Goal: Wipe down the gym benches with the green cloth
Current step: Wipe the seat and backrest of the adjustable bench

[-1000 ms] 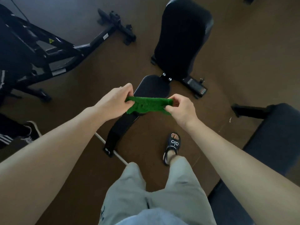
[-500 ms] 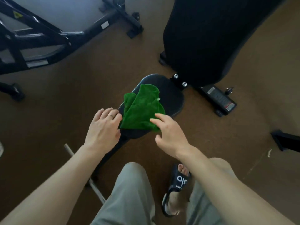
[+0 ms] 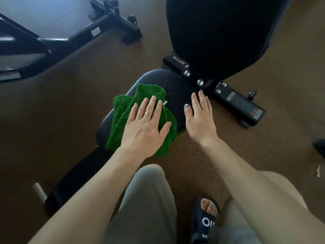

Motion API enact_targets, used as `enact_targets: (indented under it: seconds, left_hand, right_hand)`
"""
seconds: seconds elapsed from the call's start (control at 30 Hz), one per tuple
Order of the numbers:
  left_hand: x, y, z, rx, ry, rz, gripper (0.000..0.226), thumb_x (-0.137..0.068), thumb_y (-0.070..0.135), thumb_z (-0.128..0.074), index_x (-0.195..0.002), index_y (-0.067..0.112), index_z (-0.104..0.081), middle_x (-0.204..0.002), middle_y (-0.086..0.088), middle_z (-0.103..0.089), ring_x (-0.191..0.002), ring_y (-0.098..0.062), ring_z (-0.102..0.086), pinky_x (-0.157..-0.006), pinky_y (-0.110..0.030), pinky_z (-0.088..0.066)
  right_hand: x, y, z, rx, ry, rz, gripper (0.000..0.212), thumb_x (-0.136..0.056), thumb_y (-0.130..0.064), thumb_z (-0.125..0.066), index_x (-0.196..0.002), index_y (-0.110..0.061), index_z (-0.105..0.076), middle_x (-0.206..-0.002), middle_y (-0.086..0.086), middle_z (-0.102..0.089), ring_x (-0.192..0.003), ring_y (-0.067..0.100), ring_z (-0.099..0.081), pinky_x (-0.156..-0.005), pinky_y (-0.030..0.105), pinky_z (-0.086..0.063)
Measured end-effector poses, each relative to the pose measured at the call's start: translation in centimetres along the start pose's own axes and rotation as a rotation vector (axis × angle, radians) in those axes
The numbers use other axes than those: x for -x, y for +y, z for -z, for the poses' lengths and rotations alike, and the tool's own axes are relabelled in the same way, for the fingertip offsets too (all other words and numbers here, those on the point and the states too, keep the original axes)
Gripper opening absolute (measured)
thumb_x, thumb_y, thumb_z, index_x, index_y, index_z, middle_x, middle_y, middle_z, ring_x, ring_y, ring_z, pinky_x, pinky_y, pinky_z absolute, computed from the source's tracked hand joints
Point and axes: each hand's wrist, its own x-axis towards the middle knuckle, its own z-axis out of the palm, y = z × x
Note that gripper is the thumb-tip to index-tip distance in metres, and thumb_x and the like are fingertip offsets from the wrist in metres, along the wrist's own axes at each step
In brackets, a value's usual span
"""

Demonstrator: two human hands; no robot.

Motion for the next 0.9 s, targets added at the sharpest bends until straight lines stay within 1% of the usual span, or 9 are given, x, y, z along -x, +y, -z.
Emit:
enact_targets:
  seconds: [0.1, 0.23, 0.4, 0.5, 0.63, 0.73, 0.83, 0.9]
  left_hand:
    - [1.4, -0.8, 0.1, -0.008, -0.022, -0.022, 0.075, -0.102, 0.065, -0.004, -0.166, 0.025, 0.004, -0.173, 0.002, 0.01, -0.159, -0.016, 0.014, -0.13, -0.042, 0.006]
    - [1.8, -1.9, -0.3, -0.028, -0.027, -0.071, 0.074, -0.101, 0.062, -0.001, -0.165, 0.026, 0.003, -0.173, 0.003, 0.009, -0.159, -0.016, 0.012, -0.13, -0.043, 0.004]
    - [-1.0, -1.1, -0.1, -0.034, 0.01, -0.102, 0.069, -0.105, 0.053, -0.003, -0.166, 0.02, -0.002, -0.174, -0.001, 0.001, -0.16, -0.019, 0.004, -0.13, -0.045, -0.002]
    - [-3.7, -0.7, 0.0, -0.022, 0.006, -0.13, 0.065, -0.109, 0.05, -0.009, -0.166, 0.019, -0.003, -0.174, -0.001, 0.001, -0.16, -0.018, 0.004, -0.131, -0.043, 0.0]
    - [-8.0, 0.9, -0.2, -0.028, 0.031, -0.132, 0.066, -0.109, 0.048, -0.013, -0.166, 0.017, -0.004, -0.174, -0.002, -0.001, -0.16, -0.018, 0.003, -0.13, -0.041, 0.001]
    - [-9.6, 1.5, -0.3, -0.029, 0.021, -0.113, 0.066, -0.109, 0.049, -0.013, -0.165, 0.017, -0.003, -0.174, -0.002, 0.001, -0.16, -0.018, 0.005, -0.13, -0.041, 0.002]
    - [-8.5, 1.5, 0.0, -0.012, -0.007, -0.127, 0.067, -0.108, 0.051, -0.011, -0.165, 0.018, 0.0, -0.174, 0.0, 0.005, -0.16, -0.016, 0.009, -0.13, -0.042, 0.005]
    - [-6.1, 1.3, 0.1, -0.012, -0.014, -0.153, 0.068, -0.107, 0.053, -0.008, -0.166, 0.019, 0.001, -0.173, 0.001, 0.008, -0.159, -0.015, 0.012, -0.13, -0.043, 0.006]
  right_hand:
    - [0.1, -0.5, 0.4, 0.023, -0.03, -0.024, 0.06, -0.111, -0.047, -0.028, -0.165, -0.026, -0.012, -0.173, -0.011, 0.006, -0.158, 0.01, 0.011, -0.126, 0.037, -0.011]
    - [0.4, -0.6, -0.1, 0.146, -0.019, 0.006, 0.063, -0.11, -0.049, -0.027, -0.166, -0.026, -0.009, -0.173, -0.01, 0.009, -0.158, 0.012, 0.012, -0.124, 0.038, -0.021]
    - [-0.8, -0.4, 1.4, 0.154, -0.062, -0.002, 0.058, -0.111, -0.046, -0.026, -0.164, -0.025, -0.021, -0.174, -0.008, -0.002, -0.159, 0.011, 0.003, -0.126, 0.033, -0.012]
    - [-1.2, -0.2, 1.7, 0.155, -0.068, 0.009, 0.055, -0.112, -0.043, -0.028, -0.164, -0.025, -0.024, -0.173, -0.008, -0.006, -0.159, 0.01, 0.0, -0.125, 0.03, -0.011]
    - [-1.4, 0.2, 1.0, 0.058, -0.015, 0.014, 0.052, -0.112, -0.04, -0.028, -0.162, -0.025, -0.029, -0.173, -0.009, -0.009, -0.158, 0.008, 0.0, -0.121, 0.022, -0.003]
    - [-1.4, 0.1, 1.2, -0.009, -0.025, 0.0, 0.052, -0.112, -0.041, -0.025, -0.161, -0.025, -0.031, -0.172, -0.011, -0.01, -0.158, 0.005, 0.0, -0.121, 0.023, -0.002]
    - [-1.6, -0.5, 2.0, -0.09, -0.053, -0.028, 0.052, -0.112, -0.042, -0.024, -0.16, -0.025, -0.036, -0.172, -0.01, -0.015, -0.158, 0.007, -0.006, -0.125, 0.028, -0.007]
    - [-1.7, -0.6, 2.3, -0.223, -0.033, -0.059, 0.05, -0.112, -0.041, -0.027, -0.158, -0.025, -0.04, -0.169, -0.011, -0.024, -0.156, 0.008, -0.017, -0.126, 0.028, -0.016]
